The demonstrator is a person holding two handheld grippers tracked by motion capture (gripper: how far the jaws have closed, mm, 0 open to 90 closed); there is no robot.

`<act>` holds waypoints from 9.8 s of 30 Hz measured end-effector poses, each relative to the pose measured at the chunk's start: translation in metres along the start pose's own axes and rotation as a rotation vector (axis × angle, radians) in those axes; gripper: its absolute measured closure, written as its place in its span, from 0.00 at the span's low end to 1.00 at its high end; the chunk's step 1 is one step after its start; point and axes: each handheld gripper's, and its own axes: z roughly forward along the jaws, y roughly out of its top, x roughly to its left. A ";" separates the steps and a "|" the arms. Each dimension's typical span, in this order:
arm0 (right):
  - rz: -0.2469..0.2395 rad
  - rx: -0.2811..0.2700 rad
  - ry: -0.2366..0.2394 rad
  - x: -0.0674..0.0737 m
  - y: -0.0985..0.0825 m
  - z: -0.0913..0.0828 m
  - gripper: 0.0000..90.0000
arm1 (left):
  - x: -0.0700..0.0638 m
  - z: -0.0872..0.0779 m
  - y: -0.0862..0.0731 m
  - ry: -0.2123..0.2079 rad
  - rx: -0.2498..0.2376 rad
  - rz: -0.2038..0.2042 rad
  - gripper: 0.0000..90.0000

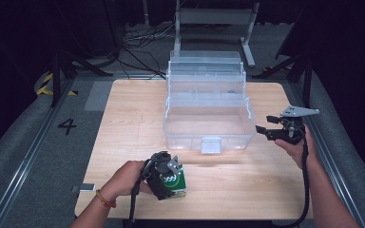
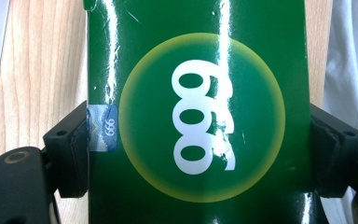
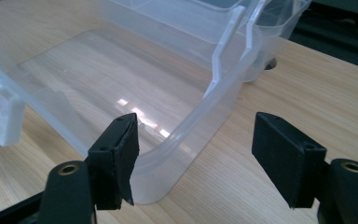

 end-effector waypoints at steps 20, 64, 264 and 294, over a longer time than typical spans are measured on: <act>0.013 0.149 0.016 0.012 0.011 0.031 0.50 | -0.003 -0.002 -0.003 0.016 0.035 -0.020 0.17; -0.071 0.020 -0.074 0.020 -0.038 -0.053 0.28 | -0.003 -0.005 -0.007 -0.001 0.078 -0.004 0.17; 0.009 -0.028 -0.036 -0.018 -0.052 -0.056 0.29 | 0.077 -0.036 -0.004 0.080 -0.309 -0.121 0.19; -0.212 -0.029 0.060 -0.009 0.133 0.047 0.51 | 0.086 -0.021 -0.003 0.079 -0.308 -0.074 0.87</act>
